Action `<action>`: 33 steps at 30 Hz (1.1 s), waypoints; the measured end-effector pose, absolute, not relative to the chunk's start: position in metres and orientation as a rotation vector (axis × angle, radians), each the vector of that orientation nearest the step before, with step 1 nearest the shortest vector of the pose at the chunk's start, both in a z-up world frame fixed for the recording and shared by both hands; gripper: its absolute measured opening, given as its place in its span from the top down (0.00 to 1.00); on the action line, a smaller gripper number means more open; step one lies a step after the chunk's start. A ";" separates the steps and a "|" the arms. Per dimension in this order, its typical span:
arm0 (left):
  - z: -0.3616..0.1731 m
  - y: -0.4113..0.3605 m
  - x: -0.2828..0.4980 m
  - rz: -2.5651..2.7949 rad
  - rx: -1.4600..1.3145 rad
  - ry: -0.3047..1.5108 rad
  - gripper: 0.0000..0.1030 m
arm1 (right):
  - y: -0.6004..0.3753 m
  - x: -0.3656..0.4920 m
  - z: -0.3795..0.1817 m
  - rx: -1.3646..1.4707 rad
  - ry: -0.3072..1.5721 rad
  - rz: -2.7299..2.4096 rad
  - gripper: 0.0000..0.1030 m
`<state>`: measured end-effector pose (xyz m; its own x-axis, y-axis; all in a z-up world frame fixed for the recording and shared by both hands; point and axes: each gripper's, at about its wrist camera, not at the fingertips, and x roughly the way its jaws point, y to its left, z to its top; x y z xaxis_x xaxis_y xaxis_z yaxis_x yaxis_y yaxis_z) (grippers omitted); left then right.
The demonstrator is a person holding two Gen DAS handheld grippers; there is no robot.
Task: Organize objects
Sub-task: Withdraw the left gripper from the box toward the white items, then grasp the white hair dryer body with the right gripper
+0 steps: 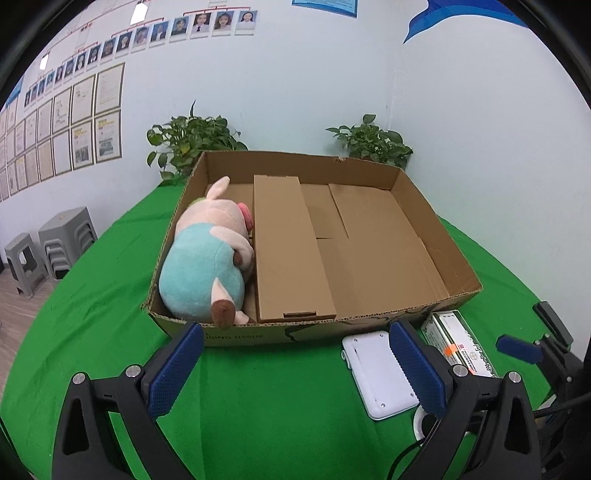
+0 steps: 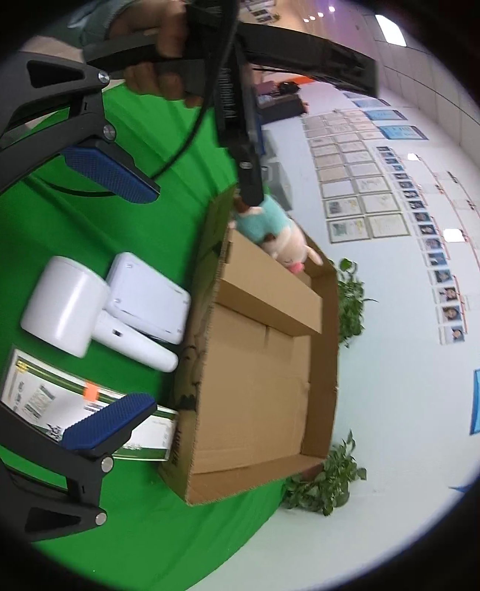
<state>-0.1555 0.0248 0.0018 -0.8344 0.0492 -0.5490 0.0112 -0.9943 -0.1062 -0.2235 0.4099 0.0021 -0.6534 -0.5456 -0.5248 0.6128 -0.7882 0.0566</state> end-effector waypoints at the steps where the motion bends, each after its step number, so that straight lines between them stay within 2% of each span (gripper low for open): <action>1: 0.000 0.023 -0.156 2.975 -0.907 -0.174 0.02 | 0.408 -0.223 -0.001 0.716 0.189 -2.379 0.01; 9: -0.019 0.025 -0.169 2.860 -0.994 -0.233 0.02 | 0.394 -0.220 -0.023 0.805 0.351 -2.376 0.05; 10: -0.020 0.025 -0.170 2.846 -1.002 -0.237 0.02 | 0.392 -0.220 -0.026 0.815 0.380 -2.378 0.08; 12: -0.024 0.026 -0.174 2.820 -1.020 -0.250 0.02 | 0.388 -0.221 -0.033 0.848 0.440 -2.372 0.27; 15: -0.029 0.027 -0.178 2.793 -1.038 -0.261 0.02 | 0.385 -0.219 -0.041 0.866 0.517 -2.386 0.32; 33: -0.034 0.031 -0.192 2.636 -1.100 -0.312 0.02 | 0.396 -0.192 -0.039 0.846 0.560 -2.320 0.34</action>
